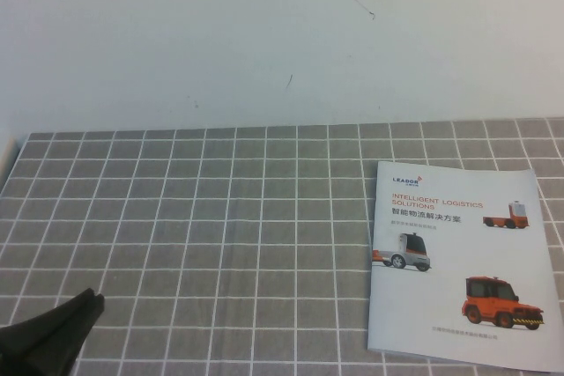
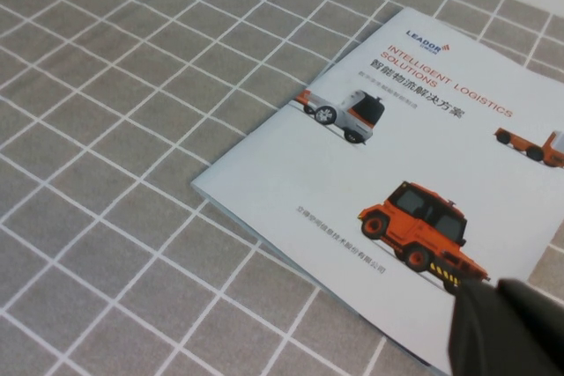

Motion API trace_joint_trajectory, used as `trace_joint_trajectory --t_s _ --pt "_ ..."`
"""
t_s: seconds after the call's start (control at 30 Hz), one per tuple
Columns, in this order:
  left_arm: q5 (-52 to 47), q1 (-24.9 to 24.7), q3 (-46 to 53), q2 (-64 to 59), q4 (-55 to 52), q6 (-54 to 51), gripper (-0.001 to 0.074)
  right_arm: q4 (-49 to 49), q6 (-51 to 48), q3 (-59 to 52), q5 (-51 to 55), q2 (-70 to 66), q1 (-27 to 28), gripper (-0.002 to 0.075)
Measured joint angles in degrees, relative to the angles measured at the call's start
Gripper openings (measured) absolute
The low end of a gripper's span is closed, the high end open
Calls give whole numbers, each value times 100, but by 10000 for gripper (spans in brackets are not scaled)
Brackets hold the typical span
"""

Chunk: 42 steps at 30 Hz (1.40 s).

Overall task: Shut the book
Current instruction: 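Close the open booklet and leave it lying on the table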

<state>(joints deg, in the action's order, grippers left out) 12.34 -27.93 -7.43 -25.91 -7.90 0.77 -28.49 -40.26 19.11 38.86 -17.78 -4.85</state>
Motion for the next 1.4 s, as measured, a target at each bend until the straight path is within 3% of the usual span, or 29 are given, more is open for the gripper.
trace_joint_trajectory --t_s 0.13,0.4,0.67,1.03,1.4 --pt "-366 114 114 386 453 14 -3 -10 0 -9 0 0 0 -2" --pt "-1060 1205 865 1561 599 157 -3 -23 0 -9 5 0 0 -2" --pt "-2970 1536 865 2583 599 186 -3 -36 0 -9 14 0 0 -2" --pt "-3060 1561 855 2654 517 48 -3 -36 0 -9 14 0 0 -2" --pt "-3060 2147 855 2658 517 123 -3 -36 0 -9 17 0 0 -2"
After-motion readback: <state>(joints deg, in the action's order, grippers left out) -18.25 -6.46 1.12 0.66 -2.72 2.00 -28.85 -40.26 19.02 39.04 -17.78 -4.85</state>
